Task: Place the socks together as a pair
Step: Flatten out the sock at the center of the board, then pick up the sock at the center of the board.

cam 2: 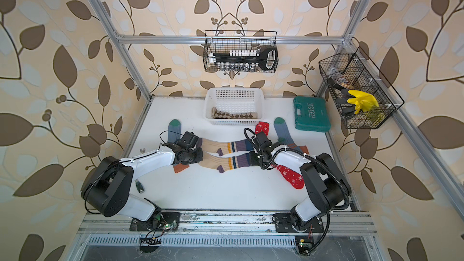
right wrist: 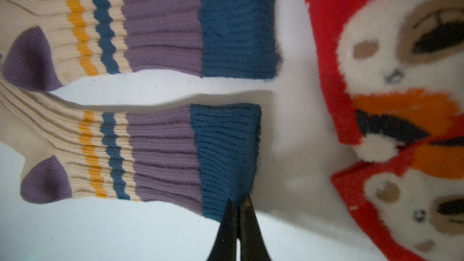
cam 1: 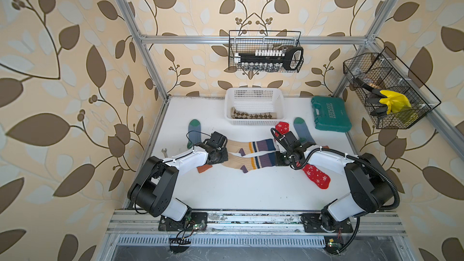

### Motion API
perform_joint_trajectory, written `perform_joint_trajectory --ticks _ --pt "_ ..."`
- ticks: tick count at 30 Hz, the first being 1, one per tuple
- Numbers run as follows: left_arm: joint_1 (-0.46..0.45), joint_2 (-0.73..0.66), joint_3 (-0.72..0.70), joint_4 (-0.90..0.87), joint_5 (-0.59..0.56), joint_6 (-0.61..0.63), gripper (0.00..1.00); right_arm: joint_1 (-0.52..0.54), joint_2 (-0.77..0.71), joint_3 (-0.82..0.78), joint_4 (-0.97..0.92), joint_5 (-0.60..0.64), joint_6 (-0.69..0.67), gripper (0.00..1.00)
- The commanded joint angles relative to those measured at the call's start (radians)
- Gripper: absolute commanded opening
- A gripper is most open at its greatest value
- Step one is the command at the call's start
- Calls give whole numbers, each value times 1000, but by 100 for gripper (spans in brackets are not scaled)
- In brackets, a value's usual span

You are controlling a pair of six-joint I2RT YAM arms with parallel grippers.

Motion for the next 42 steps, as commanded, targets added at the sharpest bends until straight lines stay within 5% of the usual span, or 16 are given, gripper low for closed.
perform_joint_trajectory --ticks 1,7,14,19,26,42 --pt "17 14 33 -18 -31 10 0 -1 25 33 -19 6 -14 1" --pt "22 20 52 -26 -40 13 3 -1 52 50 -17 -11 -18 10" --pt "24 -41 83 -52 -64 32 53 -3 -22 38 8 47 1 32" --pt "110 -123 160 -86 -57 43 74 -48 -16 126 0 11 -2 36" --pt "223 5 244 -65 -13 62 74 -94 120 238 63 -94 -6 36" --pt "224 172 197 77 151 64 65 -101 211 217 67 -72 -18 40"
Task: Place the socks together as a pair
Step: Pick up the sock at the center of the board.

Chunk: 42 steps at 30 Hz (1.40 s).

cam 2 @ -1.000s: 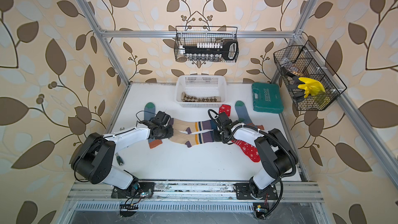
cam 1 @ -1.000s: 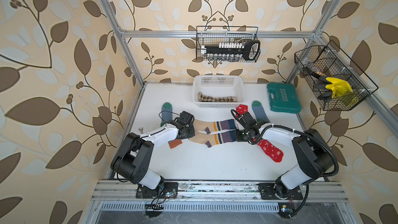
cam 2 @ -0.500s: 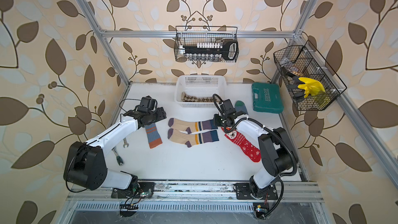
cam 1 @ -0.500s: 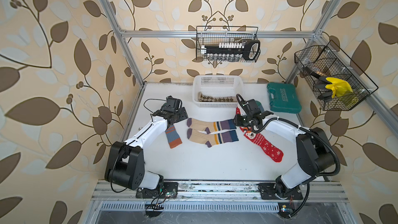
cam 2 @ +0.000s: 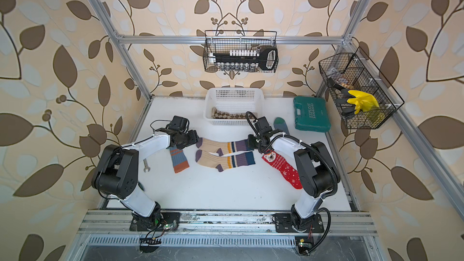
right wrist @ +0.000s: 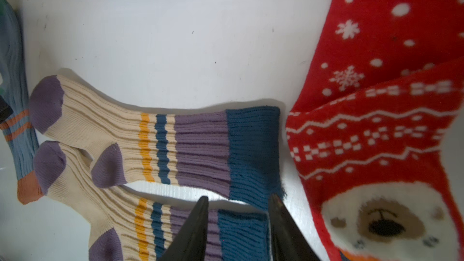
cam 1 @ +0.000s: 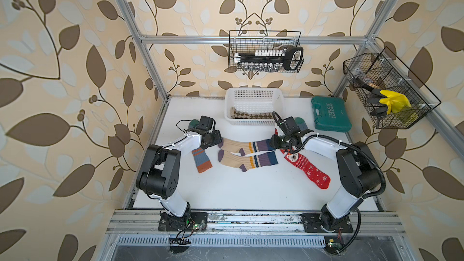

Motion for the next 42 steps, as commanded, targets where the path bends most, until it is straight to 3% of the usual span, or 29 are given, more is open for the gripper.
perform_joint_trajectory --ticks 1,9,13,20,23,33,42 --pt "-3 24 -7 37 43 21 63 -2 58 3 -7 -11 -11 40" --pt "-4 68 -7 49 52 34 52 -2 108 29 -13 -9 -13 40" --pt "-4 74 -4 54 57 35 35 -4 137 42 -11 -19 -14 38" --pt "-10 45 2 43 57 37 0 -4 104 23 16 -30 -27 9" --pt "-24 -6 1 23 51 37 0 -4 41 0 25 -30 -28 0" --pt "-120 -199 -8 -56 -5 24 0 2 -175 -92 16 -42 -18 0" --pt "-215 -380 -12 -173 -6 17 0 4 -324 -144 -91 -144 -30 0"
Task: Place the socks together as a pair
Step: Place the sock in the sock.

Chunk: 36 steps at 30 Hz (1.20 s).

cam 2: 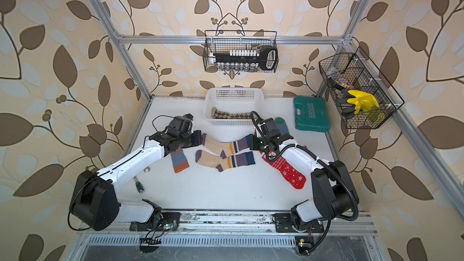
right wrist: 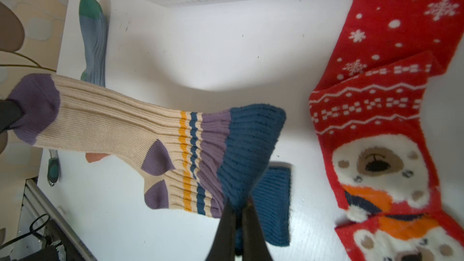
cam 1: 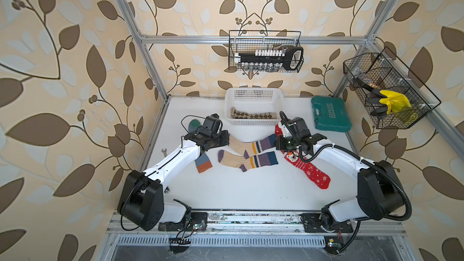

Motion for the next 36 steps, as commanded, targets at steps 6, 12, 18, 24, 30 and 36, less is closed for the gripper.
perform_joint_trajectory --ticks 6,12,18,24,30,36 --pt "-32 -203 -51 -87 22 -20 0 33 -150 -94 -102 -64 -8 0" --pt "-32 -277 -110 -93 62 -38 0 72 -188 -126 -133 -43 -15 0" --pt "-34 -243 -157 -49 71 -49 0 70 -160 -132 -118 -2 -22 0" --pt "-32 -205 -168 -30 11 -39 0 62 -95 -119 -100 21 -32 0" --pt "-32 -124 -171 -13 -47 -32 0 59 -24 -99 -75 15 -35 0" --pt "-32 -48 -162 4 -86 -26 0 59 20 -68 -65 5 -32 0"
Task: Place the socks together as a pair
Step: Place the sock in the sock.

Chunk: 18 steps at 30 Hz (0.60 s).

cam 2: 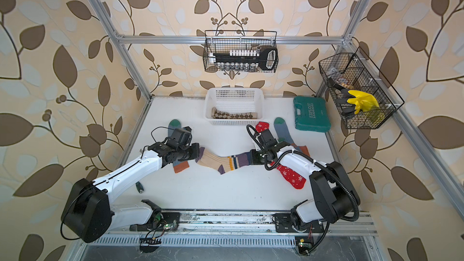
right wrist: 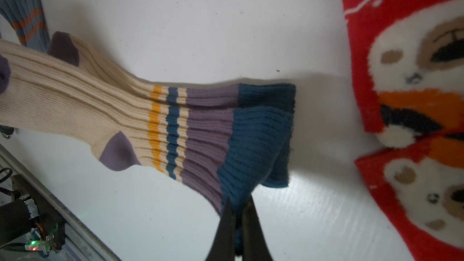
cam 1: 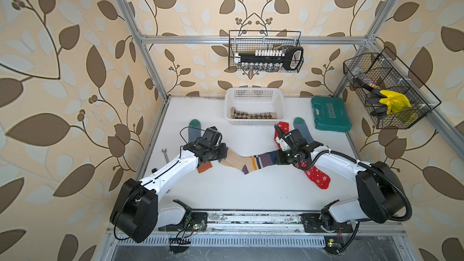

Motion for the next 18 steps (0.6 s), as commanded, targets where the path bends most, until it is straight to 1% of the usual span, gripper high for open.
perform_joint_trajectory --ticks 1,6,9,18 --pt "-6 13 9 25 -54 17 0 -4 9 41 12 0 -14 0" --pt "-7 -10 22 11 -62 19 0 -4 -10 55 -6 2 -16 0" --pt "-1 3 45 -14 -81 26 0 -4 -6 71 -13 -1 -17 0" --pt "29 53 55 -7 -43 34 0 -4 56 91 -3 -17 -22 0"
